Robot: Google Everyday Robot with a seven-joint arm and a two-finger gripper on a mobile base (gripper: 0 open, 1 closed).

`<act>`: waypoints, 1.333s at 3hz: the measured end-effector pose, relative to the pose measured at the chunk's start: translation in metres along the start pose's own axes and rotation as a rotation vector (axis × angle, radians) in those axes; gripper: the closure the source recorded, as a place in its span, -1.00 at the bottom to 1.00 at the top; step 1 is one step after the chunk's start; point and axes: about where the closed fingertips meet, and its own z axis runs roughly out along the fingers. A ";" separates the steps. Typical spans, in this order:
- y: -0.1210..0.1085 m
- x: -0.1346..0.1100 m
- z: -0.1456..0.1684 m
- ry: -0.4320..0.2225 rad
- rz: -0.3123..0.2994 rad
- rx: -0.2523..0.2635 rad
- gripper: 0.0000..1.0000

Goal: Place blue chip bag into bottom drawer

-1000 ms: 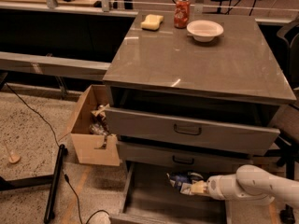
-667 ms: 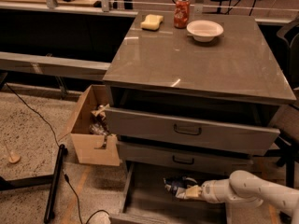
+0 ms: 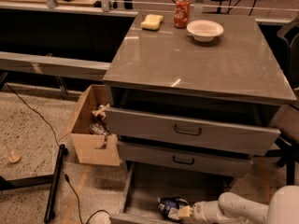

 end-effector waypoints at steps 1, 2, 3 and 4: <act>-0.007 0.006 0.007 -0.031 0.032 -0.015 0.05; -0.005 0.000 -0.008 -0.074 0.028 -0.001 -0.41; 0.001 -0.007 -0.021 -0.108 0.010 0.010 -0.88; 0.008 -0.015 -0.036 -0.134 -0.009 0.019 -1.00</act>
Offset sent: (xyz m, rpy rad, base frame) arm 0.0088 -0.0293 0.0249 -0.0387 -0.0834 -0.1094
